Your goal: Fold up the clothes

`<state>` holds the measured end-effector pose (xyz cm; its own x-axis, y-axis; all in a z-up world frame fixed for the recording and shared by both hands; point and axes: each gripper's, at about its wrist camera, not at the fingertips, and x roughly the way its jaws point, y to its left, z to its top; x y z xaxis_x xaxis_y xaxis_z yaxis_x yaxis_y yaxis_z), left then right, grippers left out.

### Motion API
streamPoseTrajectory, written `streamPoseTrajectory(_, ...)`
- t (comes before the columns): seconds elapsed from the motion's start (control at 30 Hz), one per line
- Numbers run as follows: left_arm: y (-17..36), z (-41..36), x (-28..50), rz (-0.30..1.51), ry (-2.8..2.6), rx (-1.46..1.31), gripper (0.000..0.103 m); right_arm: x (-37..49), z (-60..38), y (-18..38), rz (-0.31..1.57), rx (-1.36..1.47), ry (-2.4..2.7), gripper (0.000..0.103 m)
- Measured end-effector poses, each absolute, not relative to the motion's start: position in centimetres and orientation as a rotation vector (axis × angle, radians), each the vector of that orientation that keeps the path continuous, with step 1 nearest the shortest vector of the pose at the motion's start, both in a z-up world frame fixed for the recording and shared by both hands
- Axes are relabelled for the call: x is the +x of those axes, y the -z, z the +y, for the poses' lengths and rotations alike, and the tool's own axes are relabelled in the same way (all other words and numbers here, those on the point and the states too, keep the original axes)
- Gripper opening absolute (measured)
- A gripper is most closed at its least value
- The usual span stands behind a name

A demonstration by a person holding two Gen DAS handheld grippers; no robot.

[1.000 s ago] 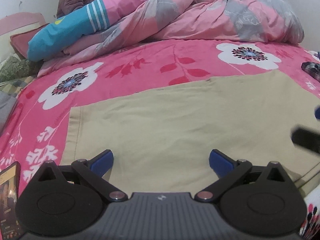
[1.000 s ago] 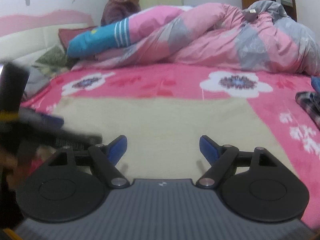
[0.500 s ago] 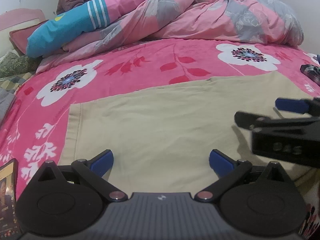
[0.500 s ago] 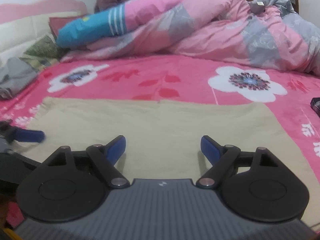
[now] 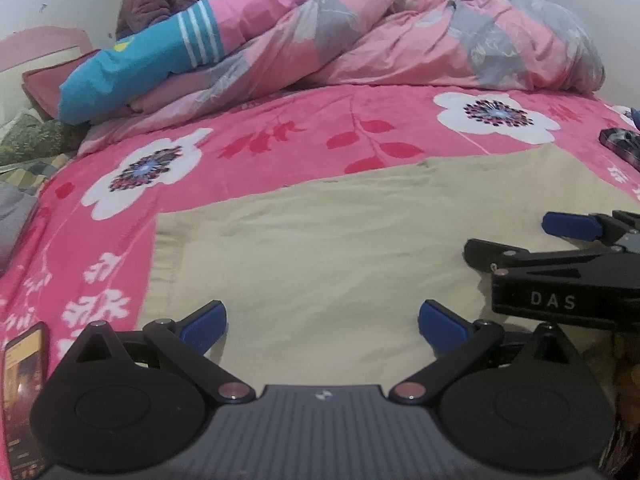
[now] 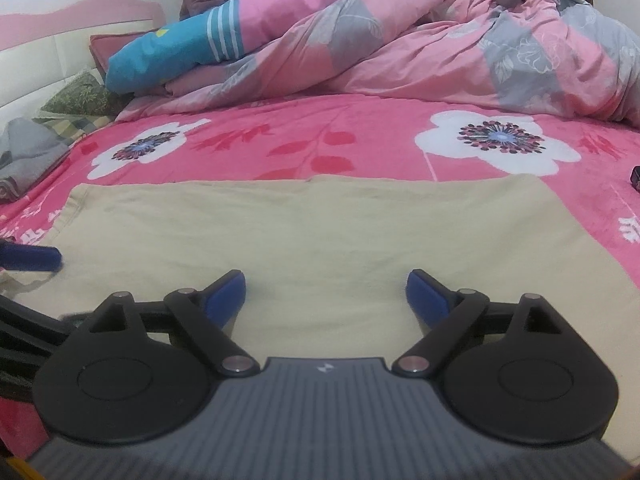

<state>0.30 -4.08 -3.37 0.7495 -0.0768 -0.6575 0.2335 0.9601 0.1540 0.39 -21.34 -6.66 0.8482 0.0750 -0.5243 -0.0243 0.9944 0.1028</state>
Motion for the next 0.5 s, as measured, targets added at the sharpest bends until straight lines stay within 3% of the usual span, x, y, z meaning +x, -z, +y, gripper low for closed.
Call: streamPoseTrajectory(0.5, 4.6, -1.2, -1.1, 0.64, 0.175, 0.127, 0.103, 0.0, -20.7, 7.0, 0.534, 0.066, -0.041, 0.089)
